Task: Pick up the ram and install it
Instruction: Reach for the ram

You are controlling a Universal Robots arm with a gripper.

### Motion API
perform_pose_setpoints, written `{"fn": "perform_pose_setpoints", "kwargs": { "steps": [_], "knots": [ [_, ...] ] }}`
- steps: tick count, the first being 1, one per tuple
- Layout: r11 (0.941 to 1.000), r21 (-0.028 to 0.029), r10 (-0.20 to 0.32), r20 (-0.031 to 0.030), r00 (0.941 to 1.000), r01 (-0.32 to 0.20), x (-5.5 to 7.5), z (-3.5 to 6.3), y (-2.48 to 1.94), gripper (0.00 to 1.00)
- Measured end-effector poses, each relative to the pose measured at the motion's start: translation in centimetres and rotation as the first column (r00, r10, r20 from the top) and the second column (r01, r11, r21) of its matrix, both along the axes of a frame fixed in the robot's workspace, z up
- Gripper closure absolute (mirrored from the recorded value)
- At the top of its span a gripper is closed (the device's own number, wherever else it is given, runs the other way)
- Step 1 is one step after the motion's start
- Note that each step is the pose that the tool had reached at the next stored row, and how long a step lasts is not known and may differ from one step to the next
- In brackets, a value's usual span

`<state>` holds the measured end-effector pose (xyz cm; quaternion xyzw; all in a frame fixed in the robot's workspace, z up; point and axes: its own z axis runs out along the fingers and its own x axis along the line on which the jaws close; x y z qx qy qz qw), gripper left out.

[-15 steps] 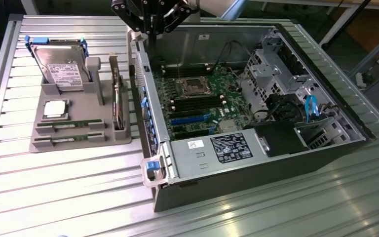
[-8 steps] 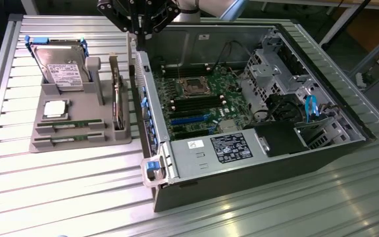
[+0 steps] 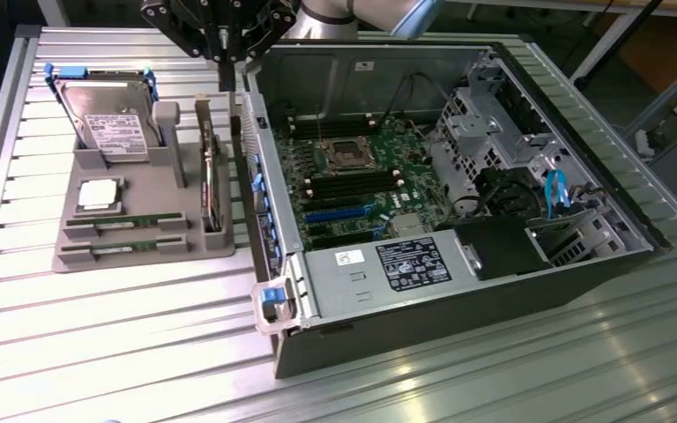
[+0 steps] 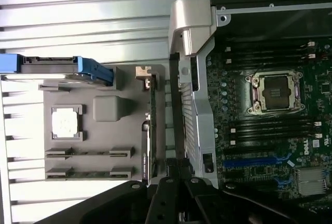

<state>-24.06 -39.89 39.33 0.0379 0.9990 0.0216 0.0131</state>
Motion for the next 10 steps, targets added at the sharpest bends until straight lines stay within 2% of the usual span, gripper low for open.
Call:
{"fn": "perform_pose_setpoints", "kwargs": {
  "steps": [10],
  "knots": [
    [1.0,0.0,0.0,0.0,1.0,0.0,-2.7,0.0,0.0,0.91]
  ]
}}
